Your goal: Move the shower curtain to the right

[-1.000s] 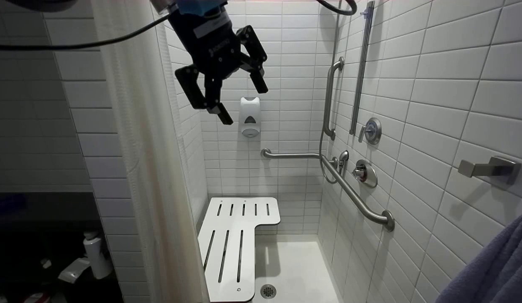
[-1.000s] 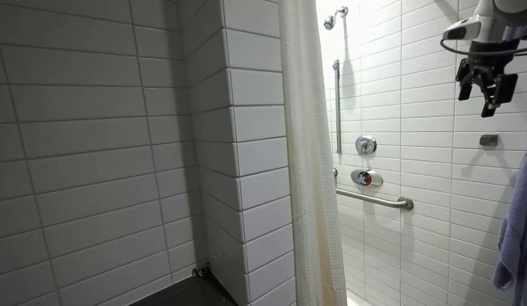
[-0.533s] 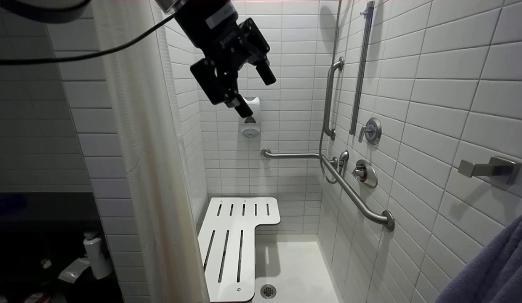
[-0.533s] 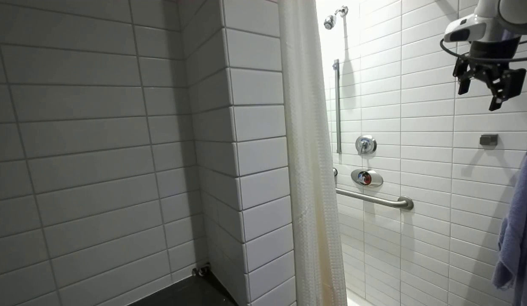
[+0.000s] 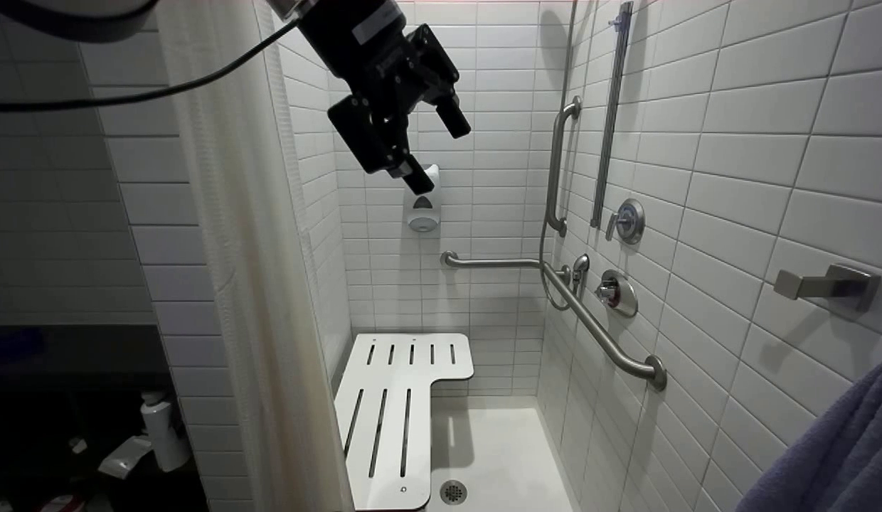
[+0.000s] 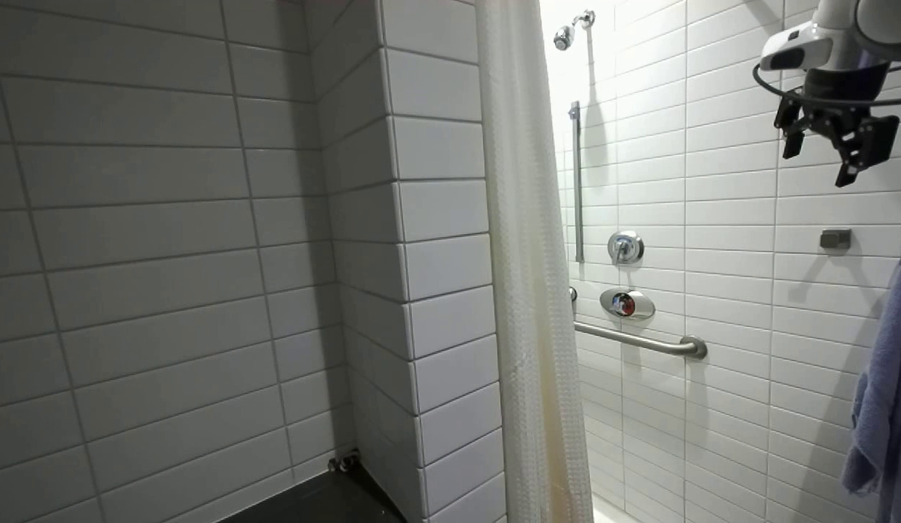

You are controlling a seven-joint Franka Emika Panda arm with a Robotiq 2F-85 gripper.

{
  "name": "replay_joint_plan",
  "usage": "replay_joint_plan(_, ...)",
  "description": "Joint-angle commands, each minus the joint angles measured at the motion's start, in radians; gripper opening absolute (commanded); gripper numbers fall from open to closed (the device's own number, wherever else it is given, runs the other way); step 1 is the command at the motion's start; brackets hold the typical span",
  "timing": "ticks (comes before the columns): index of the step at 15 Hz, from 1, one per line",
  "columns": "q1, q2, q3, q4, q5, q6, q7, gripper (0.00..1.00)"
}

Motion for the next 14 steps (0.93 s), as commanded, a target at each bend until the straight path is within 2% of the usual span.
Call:
replay_joint_plan(1,-0.001,0.001,0.002,0.002,0.003,-0.001,-0.002,1.0)
replay_joint_plan(5,-0.001,0.001,0.002,0.002,0.003,-0.001,-0.002,1.0)
replay_joint_plan(6,-0.001,0.002,-0.023,0.001,-0.012,0.036,-0.024,1.0)
replay_joint_plan(10,0.043,0.09,-0.098,0.108,-0.022,0.128,-0.231,1.0)
replay_joint_plan(14,0.127,0.204,-0.144,0.264,0.052,0.206,-0.485,1.0)
